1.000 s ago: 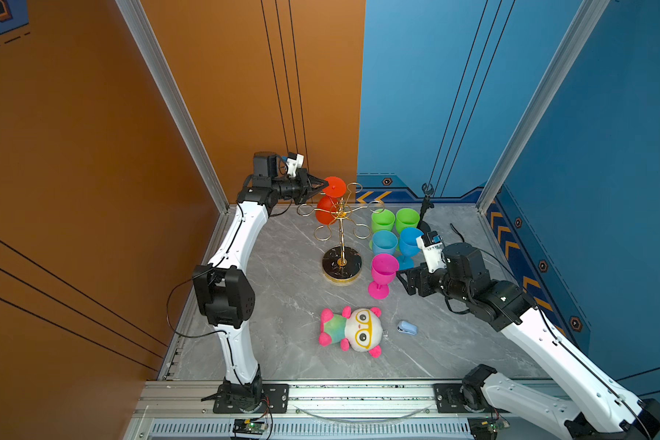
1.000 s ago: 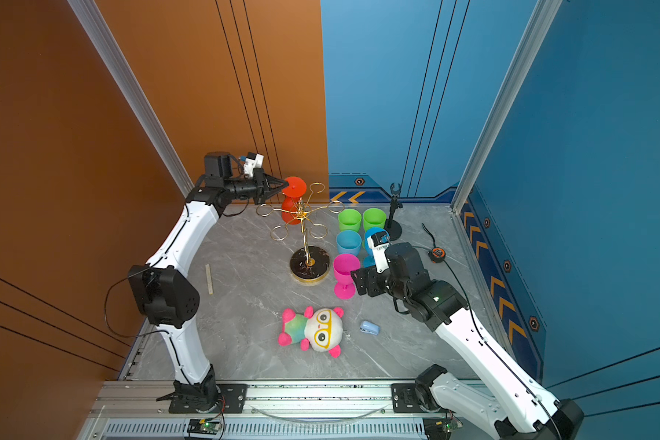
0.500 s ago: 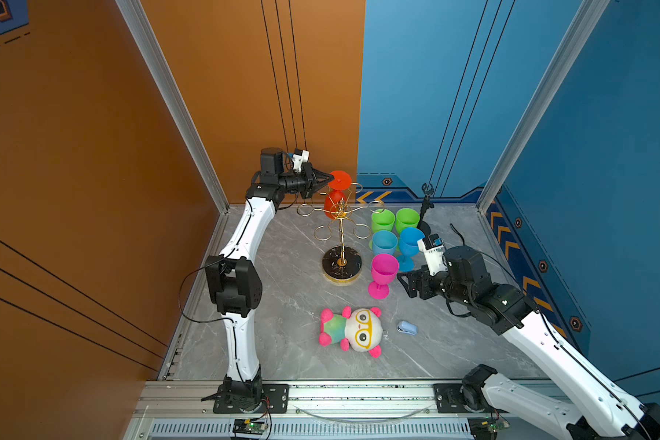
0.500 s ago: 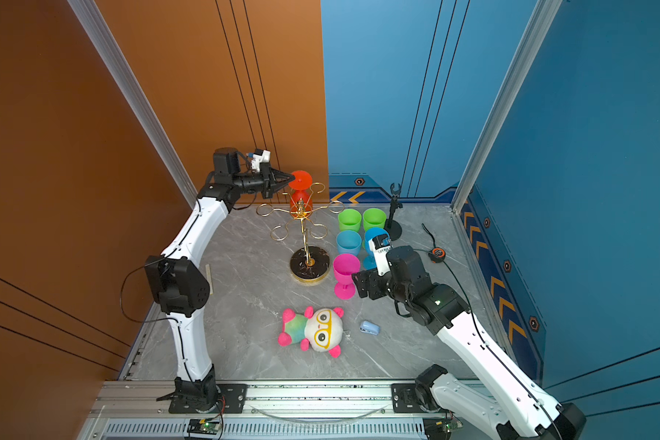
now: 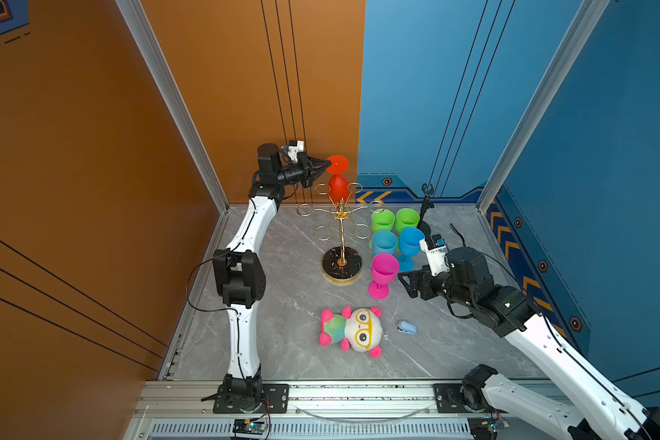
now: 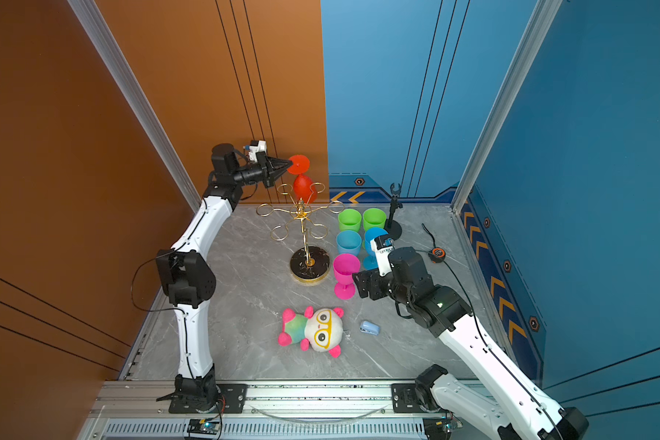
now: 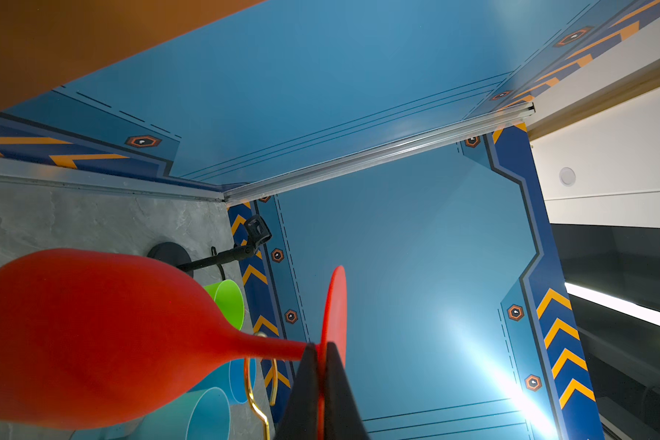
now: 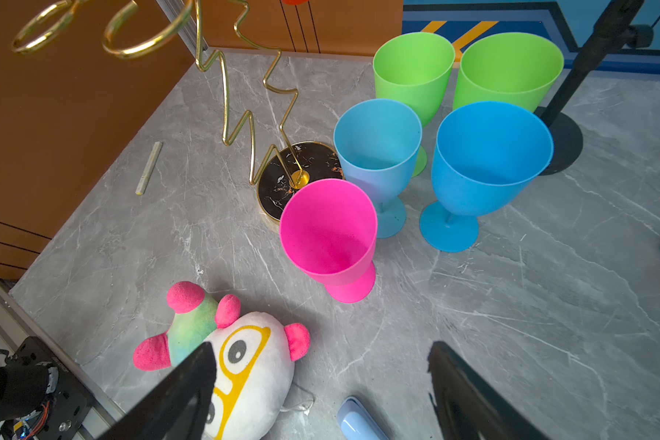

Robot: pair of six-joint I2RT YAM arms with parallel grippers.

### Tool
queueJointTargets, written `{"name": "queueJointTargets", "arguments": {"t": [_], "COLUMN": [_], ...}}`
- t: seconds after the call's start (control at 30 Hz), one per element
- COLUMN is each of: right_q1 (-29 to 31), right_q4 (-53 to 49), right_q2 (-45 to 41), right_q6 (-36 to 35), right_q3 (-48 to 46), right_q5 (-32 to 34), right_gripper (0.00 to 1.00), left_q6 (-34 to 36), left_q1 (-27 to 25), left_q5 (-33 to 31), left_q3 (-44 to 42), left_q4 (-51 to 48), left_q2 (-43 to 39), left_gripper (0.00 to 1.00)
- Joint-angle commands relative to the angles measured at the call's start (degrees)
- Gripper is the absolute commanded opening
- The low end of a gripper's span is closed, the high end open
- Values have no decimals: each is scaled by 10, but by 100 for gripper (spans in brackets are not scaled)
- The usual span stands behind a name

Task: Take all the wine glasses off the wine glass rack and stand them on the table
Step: 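Lift the red glass off the rack with the left gripper, then carry the red glass toward the robot with the left gripper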

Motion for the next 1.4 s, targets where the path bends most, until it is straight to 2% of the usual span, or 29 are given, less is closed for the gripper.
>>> {"name": "queueJointTargets", "arguments": {"t": [0.0, 0.23, 0.3, 0.4, 0.47, 0.83, 0.97, 1.1, 1.23, 1.37], "right_q1": [-3, -4, -4, -3, -3, -1, -1, -1, -2, -3], "right_q4": [10, 10, 11, 12, 16, 21, 21, 21, 21, 16], "right_q2": [4, 5, 5, 6, 8, 9, 10, 17, 19, 27], "right_q6": [3, 2, 2, 3, 5, 8, 9, 9, 13, 15], "right_q3": [-3, -3, -3, -1, -1, -2, 2, 8, 11, 14], "right_q5": [-8, -8, -9, -12, -13, -13, -13, -14, -14, -14], "right_gripper": [88, 89, 89, 89, 89, 89, 89, 89, 89, 89], "left_q6": [1, 29, 70, 185, 235, 409, 507, 550, 596, 604], "left_q1": [14, 50, 57, 65, 66, 70, 50, 42, 12, -12], "left_q5": [-18, -74, -95, -153, -190, -396, -508, -519, -530, -488], "left_q3": [15, -9, -9, -3, -13, -189, -239, -307, -379, -464], "left_q4": [25, 6, -48, -192, -244, -354, -413, -442, -491, -514], "left_q2": [1, -31, -47, -82, -107, -283, -353, -423, -495, -574], "left_gripper": [0, 0, 0, 0, 0, 0, 0, 0, 0, 0]}}
